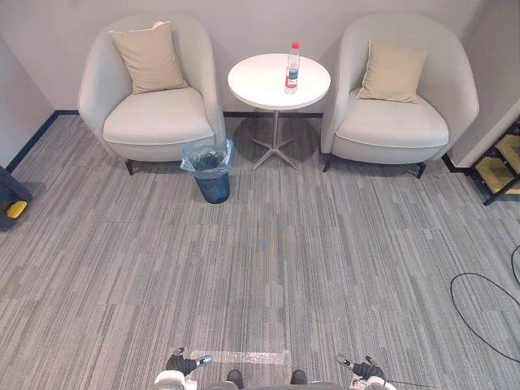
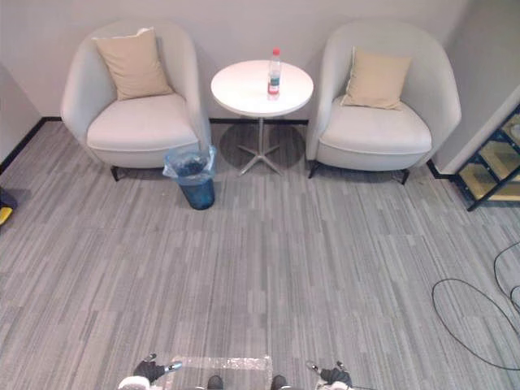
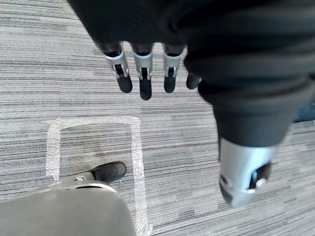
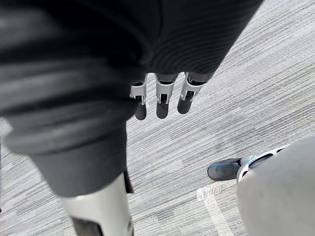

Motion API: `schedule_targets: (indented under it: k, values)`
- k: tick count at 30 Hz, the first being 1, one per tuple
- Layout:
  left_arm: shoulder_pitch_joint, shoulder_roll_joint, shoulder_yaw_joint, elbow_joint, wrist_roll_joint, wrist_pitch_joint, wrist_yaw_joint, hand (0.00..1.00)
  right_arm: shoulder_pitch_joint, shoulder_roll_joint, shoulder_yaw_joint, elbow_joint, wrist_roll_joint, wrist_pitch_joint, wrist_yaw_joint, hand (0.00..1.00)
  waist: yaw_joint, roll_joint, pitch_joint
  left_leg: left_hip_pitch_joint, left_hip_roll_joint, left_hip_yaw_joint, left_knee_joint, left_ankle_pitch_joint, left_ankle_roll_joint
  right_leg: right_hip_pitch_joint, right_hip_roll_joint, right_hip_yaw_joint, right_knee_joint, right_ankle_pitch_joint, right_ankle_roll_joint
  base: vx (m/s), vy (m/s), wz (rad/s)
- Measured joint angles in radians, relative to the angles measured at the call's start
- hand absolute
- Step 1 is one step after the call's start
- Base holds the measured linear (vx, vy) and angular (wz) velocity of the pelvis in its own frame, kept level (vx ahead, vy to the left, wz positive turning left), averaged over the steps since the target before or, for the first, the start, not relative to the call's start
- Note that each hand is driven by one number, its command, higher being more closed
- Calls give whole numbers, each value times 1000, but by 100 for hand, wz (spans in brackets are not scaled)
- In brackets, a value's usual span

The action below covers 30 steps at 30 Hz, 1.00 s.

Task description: Gather rubbish on tea table into small bin, then transfer packed bag to large trash can.

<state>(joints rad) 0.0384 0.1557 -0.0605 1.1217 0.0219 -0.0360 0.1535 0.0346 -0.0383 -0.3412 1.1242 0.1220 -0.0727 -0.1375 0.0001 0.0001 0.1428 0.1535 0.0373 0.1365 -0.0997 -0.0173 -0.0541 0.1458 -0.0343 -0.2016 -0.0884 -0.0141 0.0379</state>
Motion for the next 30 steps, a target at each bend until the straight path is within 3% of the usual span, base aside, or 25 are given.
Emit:
schedule_targets:
  k: [30]
  values:
    - [-26,13,-18,23,4,5,-6,0,-8,1,10,10,22,3,7,0,-5,-15,5,-8,3,20,-2,-1,-2,-10,3,10,0,0,-1,-1,-1,-1]
